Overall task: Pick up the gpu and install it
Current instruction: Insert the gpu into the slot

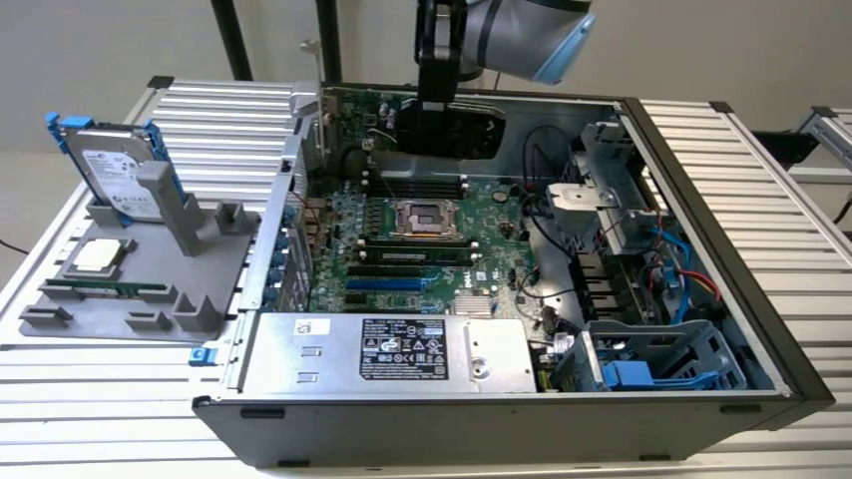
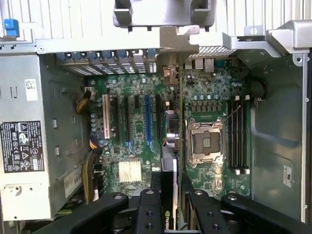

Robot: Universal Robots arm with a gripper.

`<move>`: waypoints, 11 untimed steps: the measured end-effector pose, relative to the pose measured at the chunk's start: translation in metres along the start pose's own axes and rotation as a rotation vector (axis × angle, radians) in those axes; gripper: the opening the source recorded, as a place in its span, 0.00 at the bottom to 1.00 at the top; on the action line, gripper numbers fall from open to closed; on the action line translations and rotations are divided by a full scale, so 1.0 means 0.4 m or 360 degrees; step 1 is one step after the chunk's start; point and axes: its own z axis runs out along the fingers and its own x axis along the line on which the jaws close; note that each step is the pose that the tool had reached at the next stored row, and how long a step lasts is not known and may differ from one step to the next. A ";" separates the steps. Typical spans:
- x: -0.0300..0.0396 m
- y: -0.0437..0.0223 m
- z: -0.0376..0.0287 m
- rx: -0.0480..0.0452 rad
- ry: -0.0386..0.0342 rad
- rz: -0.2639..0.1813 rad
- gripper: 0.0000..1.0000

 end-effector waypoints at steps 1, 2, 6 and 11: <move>0.000 0.000 0.000 0.0000 0.0000 -0.0013 0.00; 0.000 0.000 0.000 -0.0001 0.0000 -0.0026 0.00; 0.000 0.000 0.000 -0.0002 0.0000 -0.0075 0.00; 0.000 0.000 0.000 -0.0003 -0.0001 -0.0131 0.00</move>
